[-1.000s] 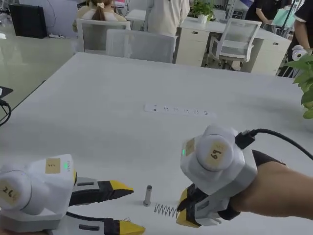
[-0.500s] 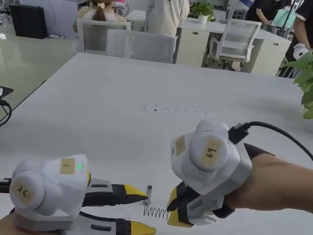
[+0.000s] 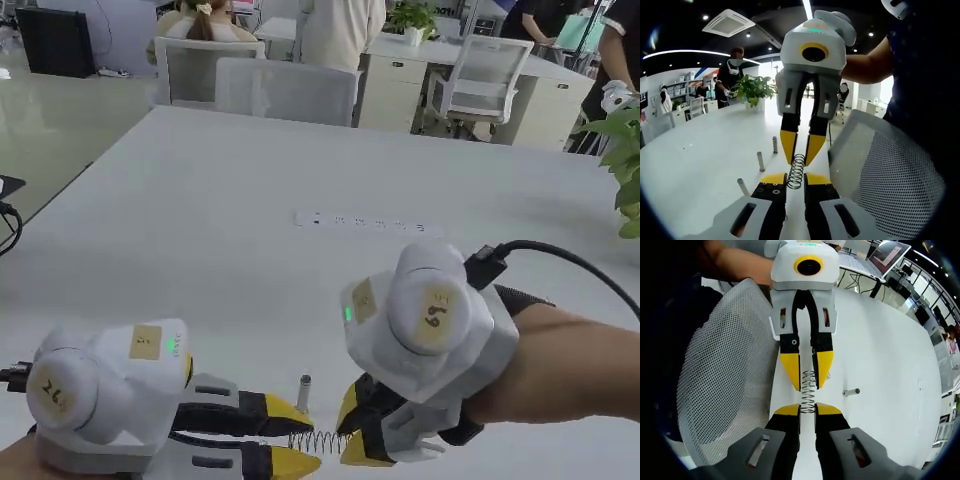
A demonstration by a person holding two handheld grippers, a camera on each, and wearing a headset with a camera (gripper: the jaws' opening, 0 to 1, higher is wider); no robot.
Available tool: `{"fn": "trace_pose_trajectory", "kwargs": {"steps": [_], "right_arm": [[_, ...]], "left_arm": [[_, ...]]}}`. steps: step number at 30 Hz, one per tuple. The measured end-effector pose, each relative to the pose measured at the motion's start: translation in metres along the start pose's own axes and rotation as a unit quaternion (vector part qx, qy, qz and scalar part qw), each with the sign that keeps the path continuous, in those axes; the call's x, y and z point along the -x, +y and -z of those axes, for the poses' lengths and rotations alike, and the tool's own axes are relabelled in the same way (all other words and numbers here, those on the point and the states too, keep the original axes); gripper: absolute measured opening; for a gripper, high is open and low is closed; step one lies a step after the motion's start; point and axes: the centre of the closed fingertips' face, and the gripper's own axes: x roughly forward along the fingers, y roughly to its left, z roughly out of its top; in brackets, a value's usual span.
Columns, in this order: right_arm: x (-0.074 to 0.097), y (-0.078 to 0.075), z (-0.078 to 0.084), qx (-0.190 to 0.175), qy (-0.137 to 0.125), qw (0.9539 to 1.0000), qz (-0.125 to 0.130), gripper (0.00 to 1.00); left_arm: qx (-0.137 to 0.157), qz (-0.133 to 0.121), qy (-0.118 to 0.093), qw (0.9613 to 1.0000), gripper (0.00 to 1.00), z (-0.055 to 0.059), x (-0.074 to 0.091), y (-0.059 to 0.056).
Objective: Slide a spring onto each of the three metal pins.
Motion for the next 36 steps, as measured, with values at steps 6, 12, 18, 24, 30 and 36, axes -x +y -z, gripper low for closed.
{"fn": "trace_pose_trajectory", "kwargs": {"steps": [6,12,18,24,30,36], "right_arm": [[0.002,0.0,0.0,0.008,-0.001,1.0,-0.003,0.07],[0.004,0.001,0.0,0.0,-0.01,0.9999,-0.009,0.08],[0.001,0.004,0.001,-0.01,-0.018,0.9996,-0.018,0.08],[-0.003,0.003,0.006,-0.021,-0.022,0.9994,-0.018,0.09],[-0.001,0.004,0.005,-0.026,-0.032,0.9991,-0.014,0.08],[0.006,0.002,0.001,-0.032,-0.032,0.9989,-0.013,0.08]], "left_arm": [[0.0,0.009,-0.001,1.0,0.03,0.0,-0.001,-0.003],[-0.001,0.016,-0.01,0.9998,0.03,-0.004,-0.001,-0.004],[-0.001,0.022,-0.013,0.9997,0.02,-0.006,-0.001,-0.007],[0.001,0.023,-0.022,0.9995,0.02,-0.011,-0.002,-0.007],[0.002,0.022,-0.023,0.9995,0.02,-0.011,-0.002,-0.008],[0.002,0.023,-0.025,0.9994,0.03,-0.012,-0.002,-0.008]]}}
